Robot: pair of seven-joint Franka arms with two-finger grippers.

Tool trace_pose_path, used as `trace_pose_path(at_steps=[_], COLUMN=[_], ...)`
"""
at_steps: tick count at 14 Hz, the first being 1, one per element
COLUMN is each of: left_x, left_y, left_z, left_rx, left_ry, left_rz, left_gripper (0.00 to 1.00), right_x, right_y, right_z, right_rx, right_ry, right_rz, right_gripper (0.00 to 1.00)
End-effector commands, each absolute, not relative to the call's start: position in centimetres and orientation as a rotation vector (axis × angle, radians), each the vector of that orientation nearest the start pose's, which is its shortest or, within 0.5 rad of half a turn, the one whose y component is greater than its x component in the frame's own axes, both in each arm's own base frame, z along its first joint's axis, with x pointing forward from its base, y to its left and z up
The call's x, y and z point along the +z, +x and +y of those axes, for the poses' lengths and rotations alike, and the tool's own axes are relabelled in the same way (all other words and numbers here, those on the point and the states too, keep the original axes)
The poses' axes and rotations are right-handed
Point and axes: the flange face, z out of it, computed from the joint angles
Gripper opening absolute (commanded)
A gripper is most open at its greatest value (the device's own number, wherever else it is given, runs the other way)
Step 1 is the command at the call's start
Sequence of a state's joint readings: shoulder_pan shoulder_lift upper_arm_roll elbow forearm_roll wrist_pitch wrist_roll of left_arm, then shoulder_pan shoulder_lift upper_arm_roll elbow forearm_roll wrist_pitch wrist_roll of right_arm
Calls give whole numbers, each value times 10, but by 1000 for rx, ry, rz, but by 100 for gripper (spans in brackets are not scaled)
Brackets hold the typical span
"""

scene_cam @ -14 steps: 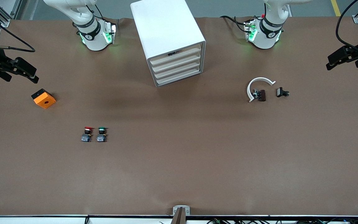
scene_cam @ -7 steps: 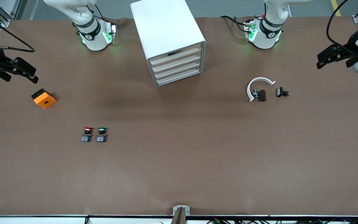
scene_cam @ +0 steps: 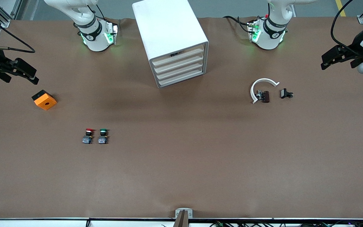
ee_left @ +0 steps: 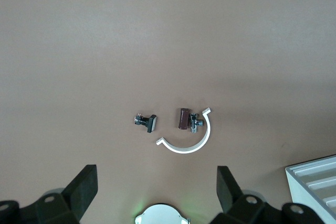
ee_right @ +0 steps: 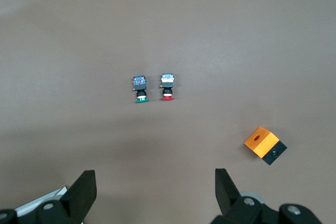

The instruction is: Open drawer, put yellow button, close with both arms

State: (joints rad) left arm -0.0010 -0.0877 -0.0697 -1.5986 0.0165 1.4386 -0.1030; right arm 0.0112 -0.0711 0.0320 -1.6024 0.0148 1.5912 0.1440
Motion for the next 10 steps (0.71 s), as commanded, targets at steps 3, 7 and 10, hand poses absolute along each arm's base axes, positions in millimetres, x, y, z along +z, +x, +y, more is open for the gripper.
trace_pose_path(at_steps=[3,7,10], left_x=[655,657,655], left_y=[511,517,519], left_z=[-36,-35,-34], left_rx=[93,83,88], left_ry=[-3115,-3115,-3115], left_rz=[-60,-58,-63], left_gripper=[100,100,100], right_x=[656,656,656], right_y=[533,534,534], right_z=[24,24,25], right_rx=[-98,-98,-98], right_ry=[-3131,-3131,-3131], right_rz=[163,163,161], right_gripper=[100,100,100])
